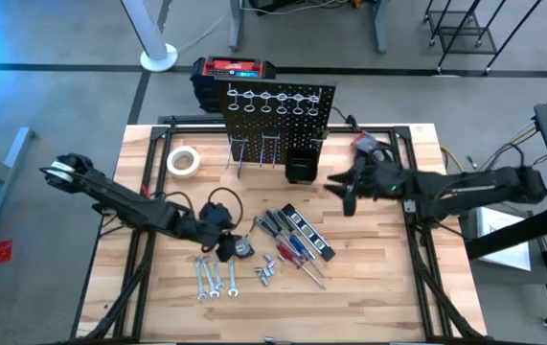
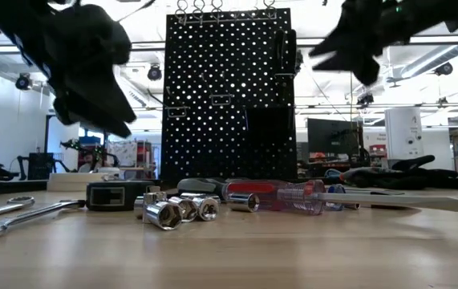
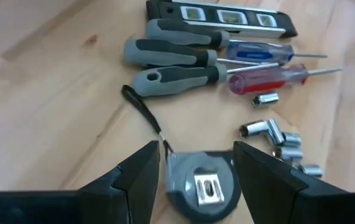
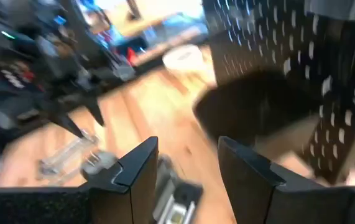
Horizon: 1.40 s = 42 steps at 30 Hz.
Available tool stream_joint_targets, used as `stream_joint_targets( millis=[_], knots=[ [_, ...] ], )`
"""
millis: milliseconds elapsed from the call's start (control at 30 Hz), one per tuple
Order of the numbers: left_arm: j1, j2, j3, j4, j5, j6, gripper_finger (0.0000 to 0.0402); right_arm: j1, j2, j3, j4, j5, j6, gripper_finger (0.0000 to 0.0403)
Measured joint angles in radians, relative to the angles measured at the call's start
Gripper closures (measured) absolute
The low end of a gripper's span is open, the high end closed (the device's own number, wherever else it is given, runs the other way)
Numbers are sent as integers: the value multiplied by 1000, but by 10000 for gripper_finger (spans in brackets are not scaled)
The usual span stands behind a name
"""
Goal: Hang tools onto peg board
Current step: Hang the blue screwdriver on the peg board
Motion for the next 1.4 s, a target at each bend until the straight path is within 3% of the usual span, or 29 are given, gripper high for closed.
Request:
stream_joint_targets(
  millis=[267, 467, 633, 967, 1200, 1300, 1400],
  knots=[
    [-6, 150, 109, 28, -12, 74, 208, 220, 255, 36, 65, 30, 238, 246],
    [-12, 204, 231, -84, -11, 179, 208, 289, 477, 137, 72, 71, 348, 247],
    [-54, 215, 264, -128, -44, 216, 214, 347, 668, 234, 70, 71, 411, 246],
    [-121, 216, 230, -129, -122, 178, 249, 347, 890, 447, -243, 48, 473, 222],
    [-124, 218, 217, -130, -148, 180, 258, 319, 1002, 532, -321, 21, 444, 209],
    [-126, 218, 213, -128, -158, 181, 258, 314, 1033, 563, -374, 9, 461, 219],
    [-130, 218, 213, -129, -165, 183, 258, 318, 1043, 585, -423, 13, 469, 254]
  ],
)
